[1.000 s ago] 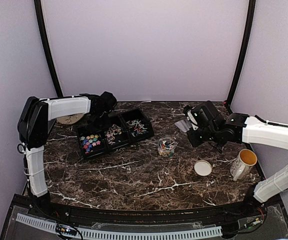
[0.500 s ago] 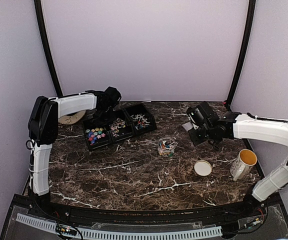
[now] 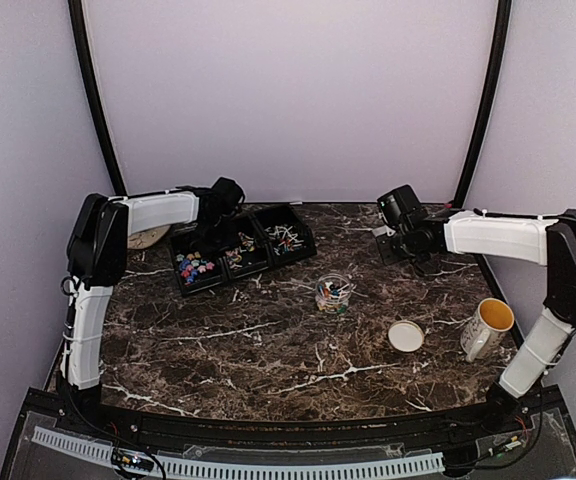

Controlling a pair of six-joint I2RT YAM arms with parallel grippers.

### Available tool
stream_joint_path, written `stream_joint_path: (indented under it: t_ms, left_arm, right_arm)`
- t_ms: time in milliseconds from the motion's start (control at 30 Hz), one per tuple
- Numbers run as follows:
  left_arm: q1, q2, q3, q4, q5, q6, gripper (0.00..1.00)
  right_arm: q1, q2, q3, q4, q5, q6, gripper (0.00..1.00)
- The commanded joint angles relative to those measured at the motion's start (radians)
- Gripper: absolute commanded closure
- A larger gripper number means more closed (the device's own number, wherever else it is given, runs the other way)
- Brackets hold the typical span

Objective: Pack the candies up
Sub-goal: Move the storage box to the corner of the board, then put down the spatula at the corner of the board.

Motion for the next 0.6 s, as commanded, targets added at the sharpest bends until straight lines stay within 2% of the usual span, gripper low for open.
stream_joint_path:
  t_ms: [0, 267, 567]
  left_arm:
    - [-0.002, -0.058, 0.017, -0.007, 0.042, 0.008, 0.32]
    - [-0.004, -0.194, -0.007, -0.01, 0.063, 0.014, 0.25]
    - [-0.005, -0.384, -0.168, 0.024, 0.074, 0.053, 0.18]
  right_arm:
    - [-0.04, 0.059, 0.056, 0.098, -0.017, -0.023, 1.0]
    - [-0.065, 0.152, 0.075, 0.178, -0.035, -0.044, 1.0]
    - [-0.093, 0.202, 0.082, 0.203, -0.077, -0.051, 1.0]
